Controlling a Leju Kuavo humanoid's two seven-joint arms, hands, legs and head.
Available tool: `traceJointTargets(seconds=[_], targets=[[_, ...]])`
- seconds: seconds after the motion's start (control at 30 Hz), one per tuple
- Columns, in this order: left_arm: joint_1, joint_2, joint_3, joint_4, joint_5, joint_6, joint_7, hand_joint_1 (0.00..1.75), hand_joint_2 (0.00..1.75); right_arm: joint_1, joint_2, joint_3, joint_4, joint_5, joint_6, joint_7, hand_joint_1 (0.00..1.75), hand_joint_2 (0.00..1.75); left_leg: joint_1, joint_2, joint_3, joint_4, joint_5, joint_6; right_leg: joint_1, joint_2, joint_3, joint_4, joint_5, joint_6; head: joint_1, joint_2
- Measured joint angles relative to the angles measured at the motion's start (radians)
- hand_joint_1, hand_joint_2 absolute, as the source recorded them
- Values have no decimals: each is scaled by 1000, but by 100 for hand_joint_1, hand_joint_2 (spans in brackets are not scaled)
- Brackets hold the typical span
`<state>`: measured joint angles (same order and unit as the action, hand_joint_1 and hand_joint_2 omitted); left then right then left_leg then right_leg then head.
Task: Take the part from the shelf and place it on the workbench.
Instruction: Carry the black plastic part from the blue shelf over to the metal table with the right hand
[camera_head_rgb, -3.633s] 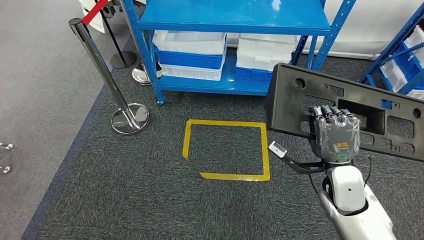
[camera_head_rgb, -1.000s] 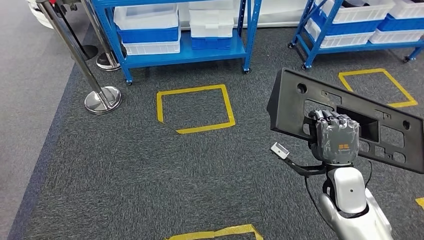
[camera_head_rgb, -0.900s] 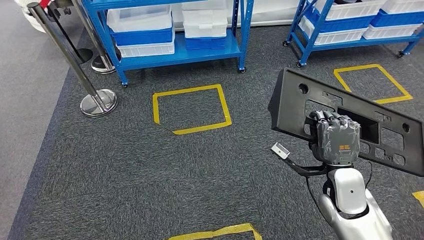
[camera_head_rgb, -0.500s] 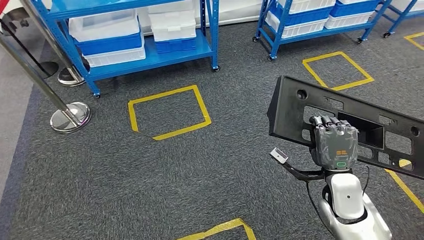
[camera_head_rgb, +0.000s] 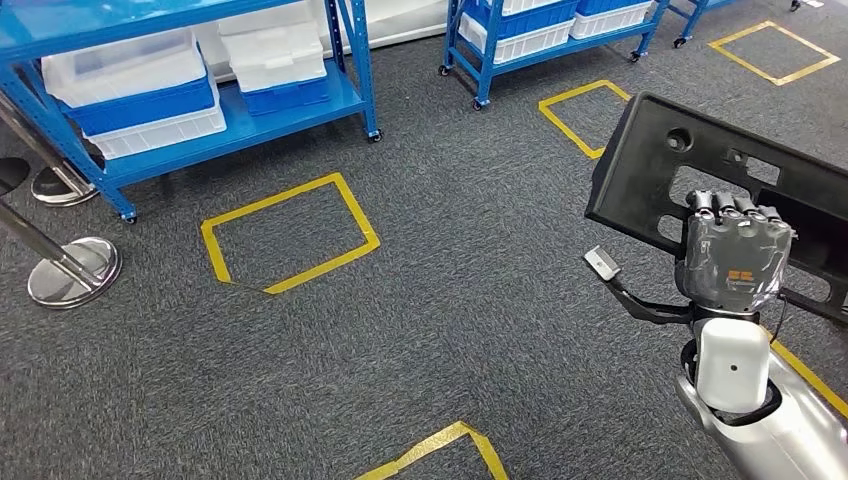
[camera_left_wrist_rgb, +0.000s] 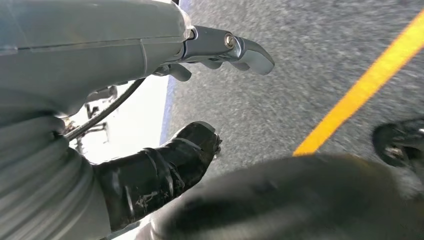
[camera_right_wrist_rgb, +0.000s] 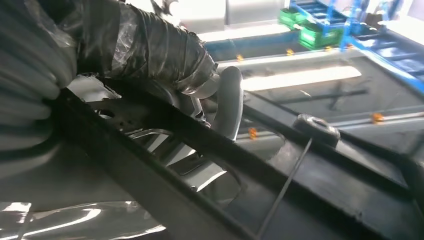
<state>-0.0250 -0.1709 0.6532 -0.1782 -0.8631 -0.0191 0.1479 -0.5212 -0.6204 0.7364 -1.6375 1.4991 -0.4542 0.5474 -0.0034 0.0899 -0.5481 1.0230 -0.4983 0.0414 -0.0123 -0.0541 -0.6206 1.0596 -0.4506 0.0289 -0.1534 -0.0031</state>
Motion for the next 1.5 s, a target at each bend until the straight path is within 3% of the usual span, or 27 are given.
traceJointTargets(seconds=[0.03,0.13,0.2,0.27,0.33,0.37,0.4,0.47,0.53,0.57,0.63,0.7,0.77,0.83,0.87,0.93,1.0,1.07,1.13,1.2,1.27,1.33,1.37,1.4,1.43,1.5], targets=[[-1,-1,0,0,-1,0,0,0,175,-10,-15,23,-4,0,1,5,175,175,-2,7,2,0,-2,-4,5,-6,8,-19,1,-5,0,0],[-4,-3,0,0,-2,0,-1,0,175,-30,-50,68,-11,0,2,11,175,175,-3,18,4,3,-11,-17,5,22,5,-24,5,-20,0,0],[-4,-3,0,0,-5,0,-2,0,175,-48,-70,96,-14,0,6,19,175,175,0,-20,-18,58,-51,-26,0,42,5,-30,10,-32,0,0],[-1,-3,0,0,-12,0,-4,0,175,-64,-89,131,-17,0,13,29,175,175,3,-67,-75,182,-115,-28,0,63,3,-30,12,-38,0,0],[1,-4,-1,0,-29,0,-4,0,175,-40,-139,153,-35,0,11,33,175,175,3,-82,-123,276,-141,-25,2,85,4,-30,11,-40,0,0],[1,-4,-3,0,-39,-1,-4,0,175,-4,-178,147,-51,0,1,33,175,175,3,-85,-124,273,-125,-23,3,94,6,-29,10,-39,0,0],[1,-4,-5,0,-48,-3,-4,0,175,44,-222,126,-71,0,-15,34,175,175,4,-91,-109,233,-92,-19,3,102,9,-28,9,-38,0,0],[5,-4,-8,0,-61,-10,-4,0,175,161,-291,46,-102,0,-54,30,175,175,6,-135,-52,105,-21,-10,4,116,11,-26,5,-33,0,0],[10,-3,-10,0,-66,-19,-4,0,175,294,-319,-95,-127,0,-85,-15,175,175,9,-178,-18,26,2,-6,2,136,4,-23,6,-24,0,0],[12,-3,-12,0,-68,-23,-4,0,175,358,-317,-187,-139,0,-96,-74,175,175,9,-182,-12,16,-2,-5,-2,150,0,-24,9,-17,0,0],[9,-2,-12,0,-69,-30,-3,0,175,459,-299,-352,-159,0,-105,-229,175,175,5,-151,-4,0,3,4,-9,171,-5,-26,14,-2,0,0],[7,-2,-12,0,-70,-34,-3,0,175,517,-281,-467,-171,0,-107,-336,175,175,5,-118,9,-21,12,17,-7,137,-24,9,-10,7,0,0],[5,-2,-13,0,-71,-37,-4,0,175,557,-255,-554,-178,0,-108,-387,175,175,2,-89,14,-30,15,25,-8,82,-74,115,-67,15,0,0],[5,-2,-13,0,-75,-39,-3,0,175,596,-221,-632,-183,0,-109,-432,175,175,-2,-61,13,-29,13,26,-15,62,-120,216,-103,23,0,0],[4,-2,-13,0,-77,-40,-3,0,175,614,-206,-662,-184,0,-109,-451,175,175,-3,-47,14,-28,11,26,-18,58,-120,222,-97,26,0,0],[3,-2,-13,0,-81,-40,-1,0,175,635,-183,-706,-184,0,-109,-476,175,175,-4,-20,16,-24,5,22,-21,38,-58,118,-42,29,0,0],[1,-1,-13,0,-82,-41,0,0,175,645,-167,-740,-185,0,-109,-482,175,175,-7,2,20,-20,-4,13,-15,0,10,0,-4,23,0,0],[-1,0,-14,0,-82,-41,1,0,175,652,-155,-767,-188,0,-109,-484,175,175,-10,21,26,-18,-11,2,-7,-10,26,-33,-2,10,0,0],[-4,0,-15,0,-87,-42,2,0,175,657,-146,-787,-192,0,-109,-492,175,175,-8,36,31,-17,-17,-10,-8,13,25,-38,2,-3,0,0],[-5,0,-21,0,-99,-42,4,0,175,657,-138,-799,-196,0,-109,-505,175,175,-4,1,20,20,-47,-19,-12,35,27,-46,8,-17,0,0],[-4,1,-28,0,-107,-40,3,0,175,647,-128,-800,-199,0,-107,-517,175,175,0,-58,-33,135,-110,-22,-12,55,26,-48,12,-26,0,0],[-2,2,-30,0,-103,-33,-6,0,175,614,-120,-778,-199,0,-93,-509,175,175,0,-81,-97,259,-151,-21,-9,82,21,-45,13,-29,0,0],[-2,2,-29,0,-97,-28,-11,0,175,588,-119,-756,-199,0,-82,-496,175,175,0,-84,-111,279,-144,-19,-8,98,20,-43,13,-29,0,0],[-2,2,-29,0,-91,-24,-15,0,175,559,-119,-729,-198,0,-71,-481,175,175,0,-86,-107,259,-118,-16,-7,115,19,-40,13,-30,0,0],[-2,3,-28,0,-87,-21,-18,0,175,533,-120,-702,-198,0,-63,-468,175,175,0,-96,-84,200,-77,-12,-7,130,19,-37,12,-29,0,0],[-2,6,-28,0,-82,-18,-21,0,175,500,-121,-661,-198,0,-56,-457,175,175,1,-136,-32,66,-13,-3,-7,153,17,-32,11,-25,0,0]])
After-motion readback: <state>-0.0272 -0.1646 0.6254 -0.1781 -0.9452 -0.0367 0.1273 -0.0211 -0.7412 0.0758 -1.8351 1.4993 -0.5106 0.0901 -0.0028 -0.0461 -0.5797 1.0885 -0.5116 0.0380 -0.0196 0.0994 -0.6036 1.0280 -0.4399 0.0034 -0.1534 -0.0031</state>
